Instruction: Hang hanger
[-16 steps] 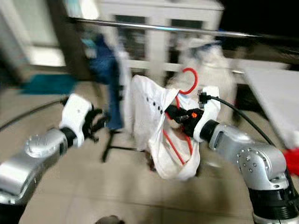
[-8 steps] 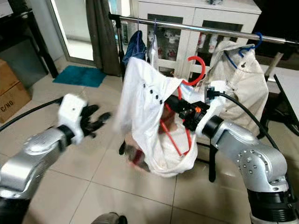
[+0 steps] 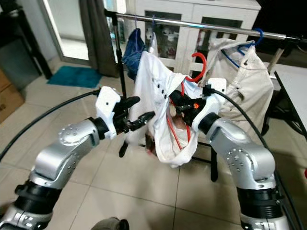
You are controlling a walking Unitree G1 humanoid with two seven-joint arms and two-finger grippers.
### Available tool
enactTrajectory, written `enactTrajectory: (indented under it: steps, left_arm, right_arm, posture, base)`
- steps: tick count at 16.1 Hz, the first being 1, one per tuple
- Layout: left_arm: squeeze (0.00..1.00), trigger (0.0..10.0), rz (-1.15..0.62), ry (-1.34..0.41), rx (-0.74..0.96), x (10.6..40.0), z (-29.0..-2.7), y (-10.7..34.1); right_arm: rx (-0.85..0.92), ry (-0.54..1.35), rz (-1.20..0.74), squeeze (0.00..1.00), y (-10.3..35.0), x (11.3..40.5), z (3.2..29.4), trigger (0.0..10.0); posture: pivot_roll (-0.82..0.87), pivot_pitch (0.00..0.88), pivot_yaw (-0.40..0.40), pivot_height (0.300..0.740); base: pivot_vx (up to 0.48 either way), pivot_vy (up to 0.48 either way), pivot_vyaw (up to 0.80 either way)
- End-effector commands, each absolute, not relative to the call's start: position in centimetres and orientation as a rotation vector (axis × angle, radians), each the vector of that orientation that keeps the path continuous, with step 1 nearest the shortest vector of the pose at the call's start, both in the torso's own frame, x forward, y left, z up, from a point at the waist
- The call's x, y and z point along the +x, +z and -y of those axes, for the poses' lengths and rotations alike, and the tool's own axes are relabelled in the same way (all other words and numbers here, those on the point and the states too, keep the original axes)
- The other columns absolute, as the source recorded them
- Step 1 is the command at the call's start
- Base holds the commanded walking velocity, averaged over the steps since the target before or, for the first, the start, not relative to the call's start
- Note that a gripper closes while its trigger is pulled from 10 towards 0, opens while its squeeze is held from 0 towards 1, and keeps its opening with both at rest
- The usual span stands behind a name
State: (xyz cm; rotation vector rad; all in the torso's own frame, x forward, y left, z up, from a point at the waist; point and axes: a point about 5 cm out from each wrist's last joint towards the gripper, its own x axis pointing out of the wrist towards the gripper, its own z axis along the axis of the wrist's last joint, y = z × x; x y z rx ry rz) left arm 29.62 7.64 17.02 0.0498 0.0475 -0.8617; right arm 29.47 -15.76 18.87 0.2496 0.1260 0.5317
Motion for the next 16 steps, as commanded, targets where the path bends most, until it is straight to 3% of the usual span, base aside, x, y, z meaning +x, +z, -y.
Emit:
enactTrajectory:
  steps: [1, 2, 3, 6, 9, 10, 11, 12, 13, 16]
  left_arm:
    - [1.00, 10.0, -0.044, -0.861, 0.053, 30.0, -7.5, 17.0]
    - [1.00, 10.0, -0.065, -0.858, 0.065, 30.3, -7.4, 16.4]
    - [0.00, 10.0, -0.061, -0.867, 0.015, 31.0, -6.7, 16.0]
    - [0.00, 10.0, -0.030, -0.975, 0.005, 30.8, -5.1, 16.5]
    - [0.00, 10.0, -0.021, -0.911, 0.052, 31.7, -5.3, 16.3]
    - [0.00, 5.6, -0.004, -0.891, 0.073, 31.9, -5.5, 16.4]
    - [0.00, 2.8, 0.002, -0.899, 0.080, 31.9, -5.4, 16.5]
    - [0.00, 2.2, 0.003, -0.906, 0.081, 31.8, -5.3, 16.5]
    - [0.00, 0.0, 0.008, -0.908, 0.079, 31.9, -5.2, 16.5]
    - [0.00, 0.0, 0.012, -0.911, 0.044, 32.1, -5.0, 16.2]
  right_arm:
    - [0.208, 0.524, -0.056, 0.00, 20.4, 29.8, 15.5, 10.0]
    - [0.198, 0.517, -0.048, 0.00, 20.7, 29.9, 15.3, 10.0]
    - [0.207, 0.530, -0.025, 0.00, 21.4, 29.8, 14.9, 10.0]
    - [0.209, 0.544, -0.024, 0.00, 21.6, 29.7, 14.3, 10.0]
    - [0.212, 0.540, -0.035, 0.00, 21.3, 29.6, 14.1, 10.0]
    - [0.210, 0.536, -0.041, 0.00, 21.1, 29.5, 14.1, 10.0]
    - [0.210, 0.533, -0.045, 0.00, 21.0, 29.5, 14.1, 10.0]
    - [0.211, 0.533, -0.046, 0.00, 21.0, 29.4, 14.1, 10.0]
    - [0.212, 0.533, -0.048, 0.00, 20.9, 29.4, 14.1, 10.0]
    - [0.215, 0.550, -0.053, 0.00, 20.8, 29.1, 13.8, 10.0]
  posture:
    - [0.02, 0.000, 0.013, 0.740]
    - [0.01, 0.000, 0.008, 0.740]
    - [0.01, 0.000, 0.001, 0.740]
    - [0.00, 0.000, 0.002, 0.740]
    - [0.00, 0.000, 0.011, 0.740]
    - [0.00, 0.000, 0.013, 0.740]
    - [0.00, 0.000, 0.014, 0.740]
    - [0.00, 0.000, 0.017, 0.740]
    - [0.00, 0.000, 0.018, 0.740]
    - [0.00, 0.000, 0.020, 0.740]
  base:
    - [0.000, 0.000, 0.00]
    - [0.000, 0.000, 0.00]
    - [0.000, 0.000, 0.00]
    - [0.000, 0.000, 0.00]
    - [0.000, 0.000, 0.00]
    - [0.000, 0.000, 0.00]
    - [0.000, 0.000, 0.00]
    - [0.000, 0.000, 0.00]
    - [0.000, 0.000, 0.00]
    - [0.000, 0.000, 0.00]
